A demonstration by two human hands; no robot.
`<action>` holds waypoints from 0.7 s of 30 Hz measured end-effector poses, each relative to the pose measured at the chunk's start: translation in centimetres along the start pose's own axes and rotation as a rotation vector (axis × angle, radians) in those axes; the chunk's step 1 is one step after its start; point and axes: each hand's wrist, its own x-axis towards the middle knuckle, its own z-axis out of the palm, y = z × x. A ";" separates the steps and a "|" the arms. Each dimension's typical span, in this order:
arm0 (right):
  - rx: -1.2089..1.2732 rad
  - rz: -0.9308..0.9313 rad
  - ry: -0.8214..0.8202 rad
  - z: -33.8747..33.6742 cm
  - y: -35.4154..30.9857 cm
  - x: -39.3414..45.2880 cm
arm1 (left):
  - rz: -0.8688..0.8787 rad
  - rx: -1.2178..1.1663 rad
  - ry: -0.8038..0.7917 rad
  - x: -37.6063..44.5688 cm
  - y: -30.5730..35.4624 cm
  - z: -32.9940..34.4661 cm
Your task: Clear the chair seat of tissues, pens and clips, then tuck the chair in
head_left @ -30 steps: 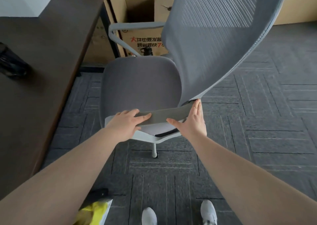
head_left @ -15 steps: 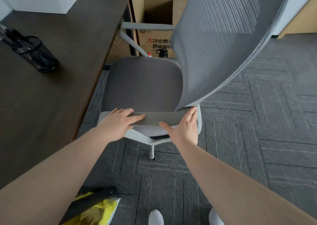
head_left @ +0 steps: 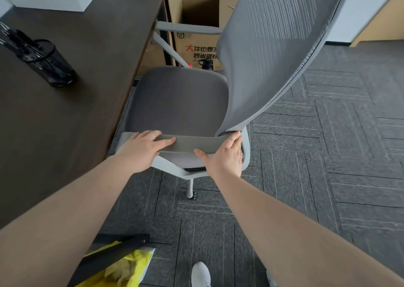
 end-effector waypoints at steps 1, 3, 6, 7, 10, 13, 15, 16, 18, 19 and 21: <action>-0.011 -0.008 -0.008 0.0 0.1 -0.1 | -0.010 -0.002 -0.014 -0.2 0.1 -0.1; -0.053 -0.033 -0.036 -0.3 0.4 -0.4 | -0.028 -0.002 -0.032 -0.6 0.2 -0.3; -0.076 -0.054 -0.093 -1.1 0.7 -0.5 | -0.039 0.001 -0.048 -1.1 0.4 -0.5; -0.078 -0.058 -0.112 -1.4 0.7 -0.5 | -0.041 0.002 -0.051 -1.4 0.5 -0.7; -0.097 -0.062 -0.162 -2.4 0.9 -0.4 | -0.035 0.005 -0.048 -2.2 0.8 -1.2; -0.139 -0.066 -0.203 -3.1 0.8 -0.7 | -0.036 -0.010 -0.054 -2.9 1.0 -2.0; -0.167 -0.085 -0.222 -3.6 0.7 -1.0 | -0.037 -0.025 -0.058 -3.3 1.2 -2.6; -0.184 -0.098 -0.236 -3.9 0.7 -1.2 | -0.035 -0.027 -0.055 -3.5 1.3 -2.8; -0.221 -0.127 -0.259 -4.6 0.6 -1.4 | -0.033 -0.029 -0.051 -4.0 1.4 -3.2; -0.242 -0.141 -0.268 -4.9 0.6 -1.6 | -0.036 -0.035 -0.052 -4.2 1.5 -3.5; -0.271 -0.164 -0.279 -5.6 0.5 -1.7 | -0.042 -0.042 -0.053 -4.6 1.6 -3.9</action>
